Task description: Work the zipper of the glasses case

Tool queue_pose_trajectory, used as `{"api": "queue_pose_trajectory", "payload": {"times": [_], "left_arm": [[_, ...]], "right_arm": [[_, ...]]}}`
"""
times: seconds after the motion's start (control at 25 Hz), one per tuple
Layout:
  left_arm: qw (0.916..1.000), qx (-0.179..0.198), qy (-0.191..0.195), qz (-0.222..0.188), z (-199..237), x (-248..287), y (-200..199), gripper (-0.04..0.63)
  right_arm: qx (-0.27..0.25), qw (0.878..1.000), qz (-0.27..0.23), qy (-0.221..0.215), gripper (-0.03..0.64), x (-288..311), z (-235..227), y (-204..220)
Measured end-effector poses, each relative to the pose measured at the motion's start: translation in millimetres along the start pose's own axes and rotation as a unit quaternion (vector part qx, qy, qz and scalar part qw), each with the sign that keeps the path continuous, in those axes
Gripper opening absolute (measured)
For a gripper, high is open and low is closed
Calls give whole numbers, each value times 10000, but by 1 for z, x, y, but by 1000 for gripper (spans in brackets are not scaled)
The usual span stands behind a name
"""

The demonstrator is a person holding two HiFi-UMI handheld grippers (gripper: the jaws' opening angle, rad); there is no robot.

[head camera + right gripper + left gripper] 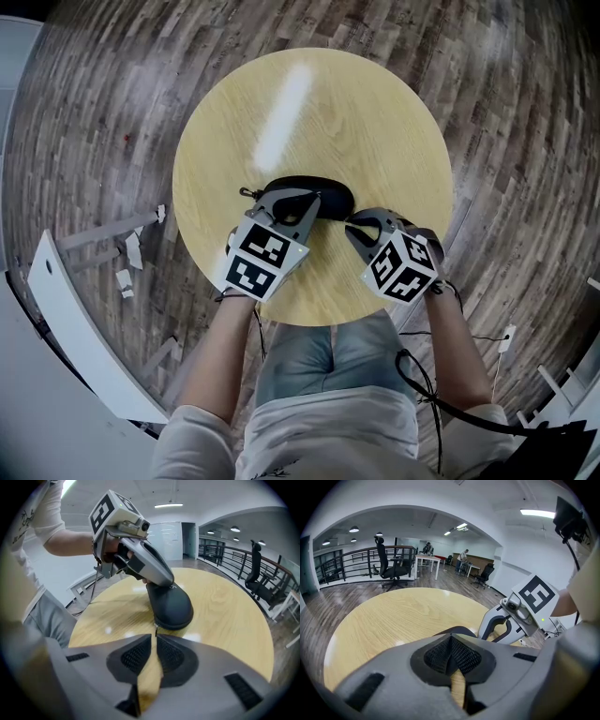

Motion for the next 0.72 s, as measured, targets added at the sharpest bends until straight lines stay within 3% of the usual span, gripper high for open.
{"api": "queue_pose_trajectory", "payload": {"times": [0.08, 0.2, 0.32, 0.4, 0.52, 0.64, 0.72], "left_arm": [[10000, 30, -4, -2, 1, 3, 0, 3], [9998, 52, -45, -211, 3, 3, 0, 3], [9934, -195, -294, -1092, -6, -31, -32, 3], [9818, -365, -636, -1751, -20, -71, -70, 3], [9588, -622, -1379, -2405, -50, -141, -104, 3], [9306, -1091, -1876, -2946, -83, -200, -111, 3], [9193, -1156, -2121, -3108, -97, -223, -107, 3]], "right_arm": [[289, 9993, -122, 223, 55, -13, -2, 10], [647, 9888, -924, 980, 54, -55, 0, 6], [890, 9657, -1820, 1623, 54, -106, 18, -41], [1015, 9478, -2246, 2024, 54, -137, 24, -87], [1274, 9161, -2935, 2415, 54, -171, 38, -153], [1685, 8844, -3499, 2587, 54, -189, 64, -198], [1930, 8729, -3675, 2564, 54, -189, 83, -212]]}}
Point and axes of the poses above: the fingertips, and each gripper's own axes: x forward along the fingers, z to its left, y out of its underside, the point moved 5 cm from there along -x, backward along the fingers, and after that the axes turned 14 degrees about -z, right-handed, at the moved point
